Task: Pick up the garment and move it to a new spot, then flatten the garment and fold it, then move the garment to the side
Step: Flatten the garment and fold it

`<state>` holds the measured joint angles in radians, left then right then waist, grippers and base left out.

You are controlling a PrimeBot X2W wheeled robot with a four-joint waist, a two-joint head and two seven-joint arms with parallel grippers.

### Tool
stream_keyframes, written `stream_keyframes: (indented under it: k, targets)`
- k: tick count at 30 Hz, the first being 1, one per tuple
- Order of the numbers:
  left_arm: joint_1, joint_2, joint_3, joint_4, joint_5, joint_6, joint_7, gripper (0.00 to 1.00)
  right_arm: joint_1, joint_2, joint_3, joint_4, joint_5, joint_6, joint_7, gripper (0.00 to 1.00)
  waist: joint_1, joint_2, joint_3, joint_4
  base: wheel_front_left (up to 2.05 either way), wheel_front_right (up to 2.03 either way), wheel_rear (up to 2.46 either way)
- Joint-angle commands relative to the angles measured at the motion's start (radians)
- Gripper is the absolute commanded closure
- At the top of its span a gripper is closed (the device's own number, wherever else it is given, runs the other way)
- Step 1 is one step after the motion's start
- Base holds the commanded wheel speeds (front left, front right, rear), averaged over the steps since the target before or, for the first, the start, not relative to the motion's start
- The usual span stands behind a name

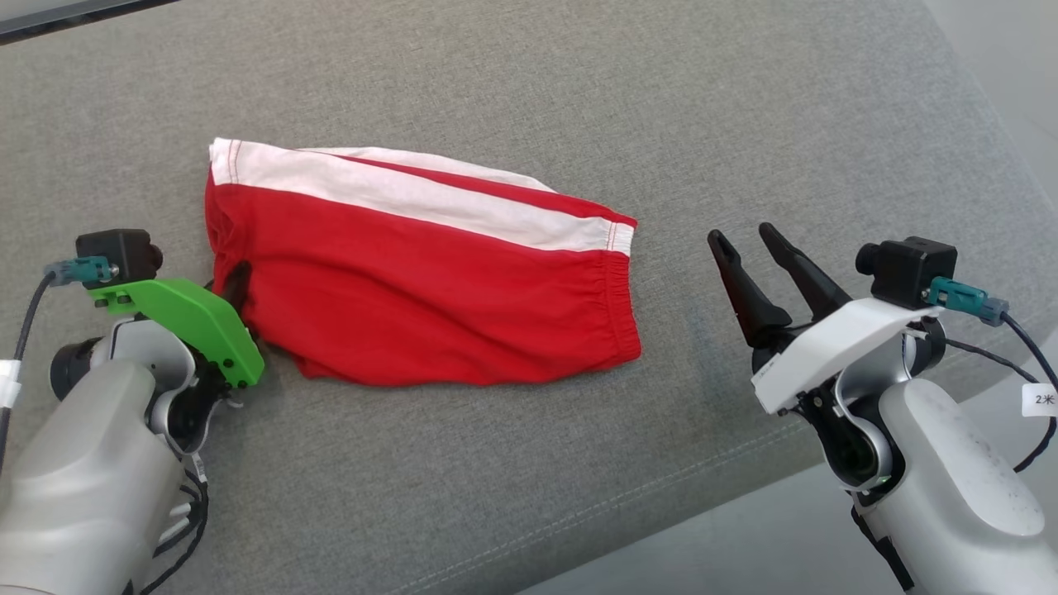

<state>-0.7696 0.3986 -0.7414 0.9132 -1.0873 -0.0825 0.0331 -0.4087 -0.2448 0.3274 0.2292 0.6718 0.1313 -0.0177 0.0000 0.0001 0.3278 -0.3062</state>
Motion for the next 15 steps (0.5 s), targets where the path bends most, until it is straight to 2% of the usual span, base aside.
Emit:
stream_keyframes:
  k: [1, 9, 15]
  targets:
    - [0.068, -0.021, -0.025, 0.028, -0.003, 0.000, 0.020, 1.00, 0.015, -0.004, -0.005, -0.005, -0.007, -0.001, 0.002, 0.00, 0.0000, -0.0001, -0.012, 0.016, 0.00, 0.00, 0.00]
    - [0.079, -0.093, 0.017, 0.024, -0.034, 0.039, -0.078, 1.00, 0.066, -0.009, -0.037, -0.033, -0.020, -0.001, 0.021, 0.00, 0.0000, -0.0001, -0.060, 0.099, 0.00, 0.00, 0.00]
    - [0.129, -0.122, 0.041, -0.061, -0.055, 0.085, -0.138, 1.00, 0.092, -0.025, -0.050, -0.050, -0.031, -0.001, 0.053, 0.00, 0.0000, -0.0001, -0.096, 0.171, 0.00, 0.00, 0.00]
